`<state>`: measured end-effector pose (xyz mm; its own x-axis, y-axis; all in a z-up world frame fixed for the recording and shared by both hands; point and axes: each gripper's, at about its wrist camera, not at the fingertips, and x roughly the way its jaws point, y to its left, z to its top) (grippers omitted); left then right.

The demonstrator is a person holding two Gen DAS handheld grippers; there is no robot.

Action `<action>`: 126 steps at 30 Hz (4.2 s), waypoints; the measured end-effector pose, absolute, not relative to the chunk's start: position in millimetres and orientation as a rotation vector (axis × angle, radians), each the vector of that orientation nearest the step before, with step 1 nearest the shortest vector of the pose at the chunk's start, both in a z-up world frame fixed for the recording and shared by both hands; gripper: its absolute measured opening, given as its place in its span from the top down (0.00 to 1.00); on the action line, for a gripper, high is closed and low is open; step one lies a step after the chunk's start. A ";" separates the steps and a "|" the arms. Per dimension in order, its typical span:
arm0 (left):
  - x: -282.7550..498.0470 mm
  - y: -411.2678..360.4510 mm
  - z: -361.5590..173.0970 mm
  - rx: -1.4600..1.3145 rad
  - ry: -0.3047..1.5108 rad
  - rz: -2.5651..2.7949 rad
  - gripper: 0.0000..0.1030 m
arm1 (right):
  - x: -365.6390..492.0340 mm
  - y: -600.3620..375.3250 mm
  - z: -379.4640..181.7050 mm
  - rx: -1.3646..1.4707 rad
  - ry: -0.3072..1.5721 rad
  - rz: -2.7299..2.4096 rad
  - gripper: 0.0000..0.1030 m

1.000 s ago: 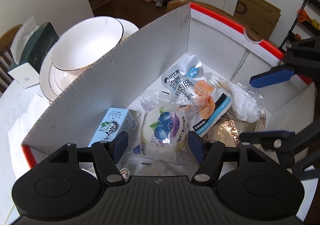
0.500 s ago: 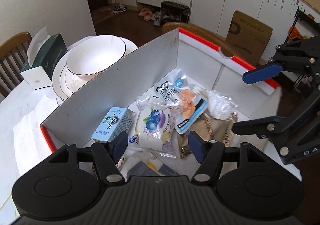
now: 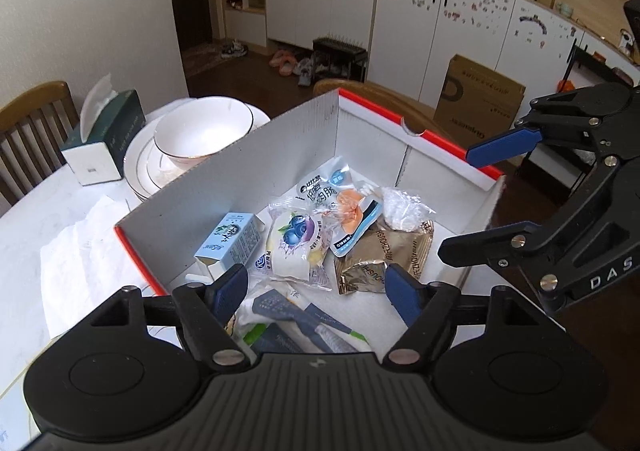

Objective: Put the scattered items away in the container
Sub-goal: 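Withdraw both tools from the box toward the pink clip and pink tray, then grasp the pink binder clip with the left tool while the right tool grasps the pink tray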

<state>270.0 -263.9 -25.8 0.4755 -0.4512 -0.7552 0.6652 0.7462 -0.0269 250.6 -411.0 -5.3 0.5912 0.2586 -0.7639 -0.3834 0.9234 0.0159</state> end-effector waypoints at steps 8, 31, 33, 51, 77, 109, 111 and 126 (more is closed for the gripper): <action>245.2 -234.5 -17.2 0.232 0.786 -0.703 0.18 | 229.0 -390.6 8.4 -0.135 0.806 0.349 0.15; 187.3 -64.5 -35.2 0.124 0.747 -0.499 0.01 | 206.6 -240.0 3.9 -0.144 0.770 0.453 0.13; 185.1 -51.4 -38.0 0.117 0.748 -0.489 0.01 | 209.0 -226.3 0.9 -0.144 0.775 0.457 0.13; 188.1 1.3 -77.9 0.139 0.729 -0.414 0.01 | 238.4 -157.5 -47.7 -0.172 0.827 0.399 0.13; 202.9 1.3 -128.1 0.212 0.718 -0.465 0.17 | 315.9 -133.9 -128.0 -0.138 0.985 0.235 0.21; 199.5 2.0 -136.3 0.169 0.772 -0.466 0.68 | 307.1 -136.8 -122.2 -0.092 1.031 0.274 0.61; 197.8 2.5 -135.4 0.164 0.777 -0.462 0.68 | 300.0 -138.2 -118.6 -0.096 1.030 0.285 0.61; 171.2 2.3 -121.6 0.130 0.783 -0.446 0.70 | 239.1 -152.3 -82.5 -0.077 1.008 0.351 0.61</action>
<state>171.2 2.3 -121.6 0.6213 -0.3399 -0.7060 0.4347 0.8992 -0.0503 239.1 -152.3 -82.5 0.4830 0.2522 -0.8385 -0.3228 0.9415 0.0972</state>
